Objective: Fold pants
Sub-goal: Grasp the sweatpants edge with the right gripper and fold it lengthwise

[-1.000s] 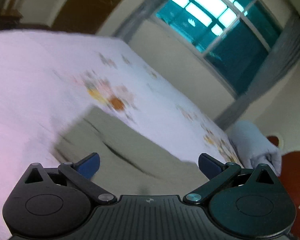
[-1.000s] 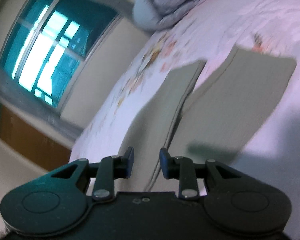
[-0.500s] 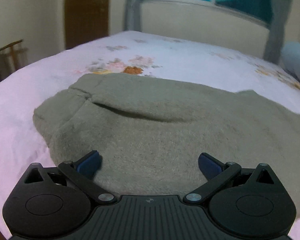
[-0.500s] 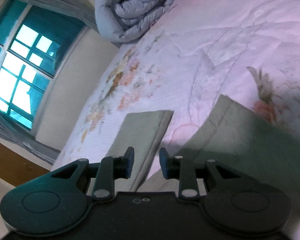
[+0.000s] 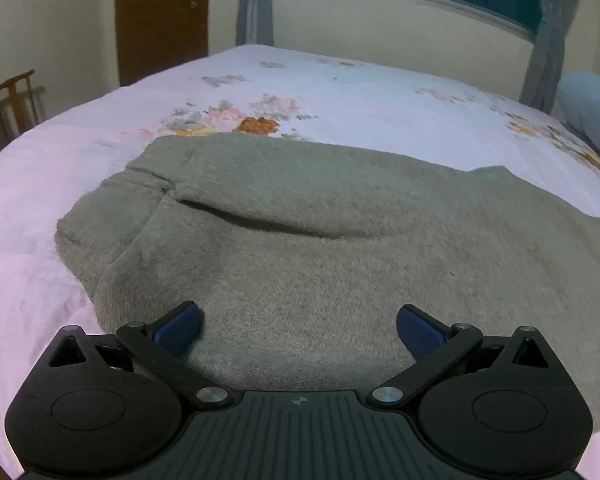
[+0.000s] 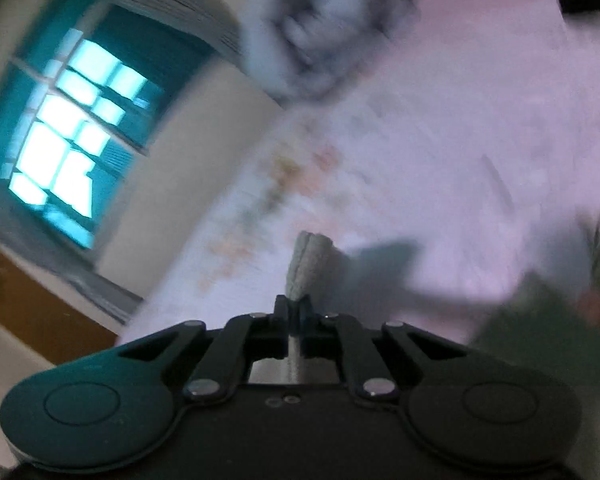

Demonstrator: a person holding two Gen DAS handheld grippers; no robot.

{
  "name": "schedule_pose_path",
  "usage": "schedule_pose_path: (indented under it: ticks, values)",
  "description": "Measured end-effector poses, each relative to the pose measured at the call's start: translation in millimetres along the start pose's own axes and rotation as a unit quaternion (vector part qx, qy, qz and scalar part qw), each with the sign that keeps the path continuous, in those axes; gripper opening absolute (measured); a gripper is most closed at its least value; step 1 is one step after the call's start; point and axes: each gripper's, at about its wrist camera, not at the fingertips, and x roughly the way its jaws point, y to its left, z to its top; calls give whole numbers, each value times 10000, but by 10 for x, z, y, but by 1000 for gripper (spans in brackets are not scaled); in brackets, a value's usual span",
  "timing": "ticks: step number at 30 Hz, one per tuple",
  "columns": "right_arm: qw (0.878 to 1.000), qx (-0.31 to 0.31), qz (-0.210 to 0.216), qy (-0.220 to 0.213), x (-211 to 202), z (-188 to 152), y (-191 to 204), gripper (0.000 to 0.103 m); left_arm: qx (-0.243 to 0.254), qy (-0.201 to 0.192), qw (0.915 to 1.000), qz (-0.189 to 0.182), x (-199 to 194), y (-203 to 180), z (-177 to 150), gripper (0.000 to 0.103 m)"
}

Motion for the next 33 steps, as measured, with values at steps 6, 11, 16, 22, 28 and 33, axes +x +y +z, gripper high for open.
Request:
schedule_pose_path:
  ticks: [6, 11, 16, 22, 28, 33]
  values:
    - [9967, 145, -763, -245, -959, -147, -403, 0, 158, 194, 9993, -265, -5, 57, 45, 103]
    - [9870, 999, -1241, 217, -1047, -484, -1141, 0, 285, 347, 9978, -481, -15, 113, 87, 103]
    - [9897, 972, -1045, -64, -1108, -444, -967, 0, 314, 385, 9971, -580, -24, 148, 97, 103]
    - [9938, 832, -714, -174, -1344, -378, -753, 0, 313, 376, 9967, -641, -38, 173, 87, 103]
    - [9828, 1410, -1181, 193, -1039, -470, -1278, 0, 321, 391, 9967, -632, -47, 165, 87, 103]
    - [9888, 948, -1151, -63, -1079, -427, -1140, 2, 314, 375, 9966, -657, -58, 182, 89, 103]
